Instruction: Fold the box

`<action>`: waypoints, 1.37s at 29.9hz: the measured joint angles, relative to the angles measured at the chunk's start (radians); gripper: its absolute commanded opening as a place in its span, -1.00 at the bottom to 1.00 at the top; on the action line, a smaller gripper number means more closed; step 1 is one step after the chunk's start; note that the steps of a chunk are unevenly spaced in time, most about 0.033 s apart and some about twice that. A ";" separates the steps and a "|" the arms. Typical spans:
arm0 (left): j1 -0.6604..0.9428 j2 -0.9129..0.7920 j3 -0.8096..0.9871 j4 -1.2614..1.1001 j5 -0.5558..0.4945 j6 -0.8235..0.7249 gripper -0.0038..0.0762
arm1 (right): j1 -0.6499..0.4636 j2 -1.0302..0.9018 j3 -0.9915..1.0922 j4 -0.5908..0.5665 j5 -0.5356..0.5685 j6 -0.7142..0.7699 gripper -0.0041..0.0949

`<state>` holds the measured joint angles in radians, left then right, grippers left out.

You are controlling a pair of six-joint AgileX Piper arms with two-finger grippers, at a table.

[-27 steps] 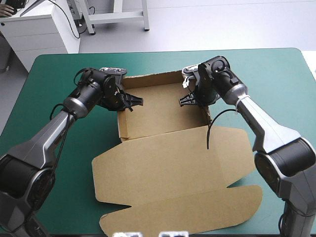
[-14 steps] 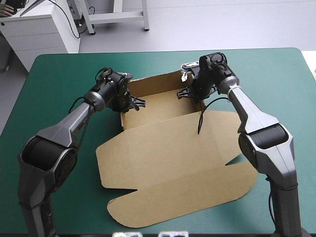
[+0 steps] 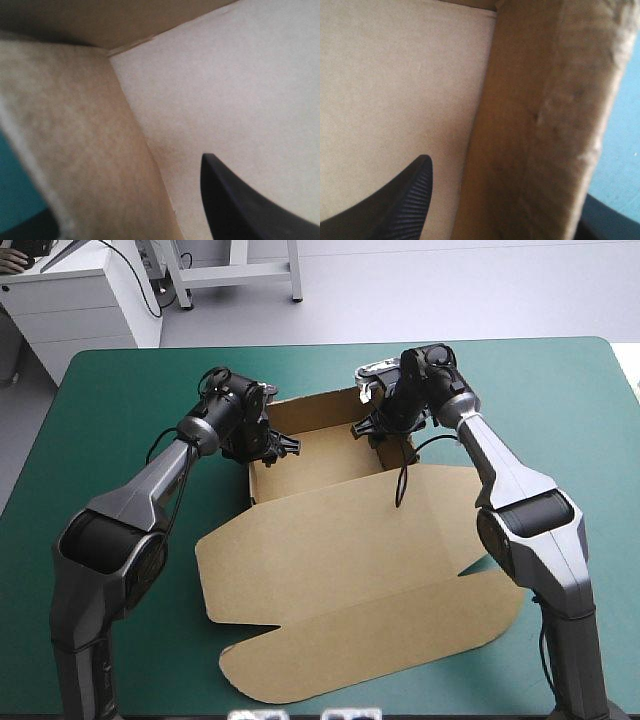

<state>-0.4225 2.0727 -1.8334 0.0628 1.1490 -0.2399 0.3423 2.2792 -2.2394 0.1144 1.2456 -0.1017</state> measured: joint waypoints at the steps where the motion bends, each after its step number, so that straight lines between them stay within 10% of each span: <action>1: 0.001 0.005 -0.012 -0.019 0.014 -0.002 0.13 | 0.000 0.000 -0.005 -0.005 -0.001 -0.002 0.24; 41: -0.008 0.038 -0.177 -0.004 0.086 -0.132 0.11 | -0.007 -0.068 -0.015 -0.189 -0.002 -0.016 0.24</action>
<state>-0.4305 2.1111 -2.0101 0.0592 1.2352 -0.3722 0.3349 2.2116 -2.2544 -0.0747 1.2439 -0.1180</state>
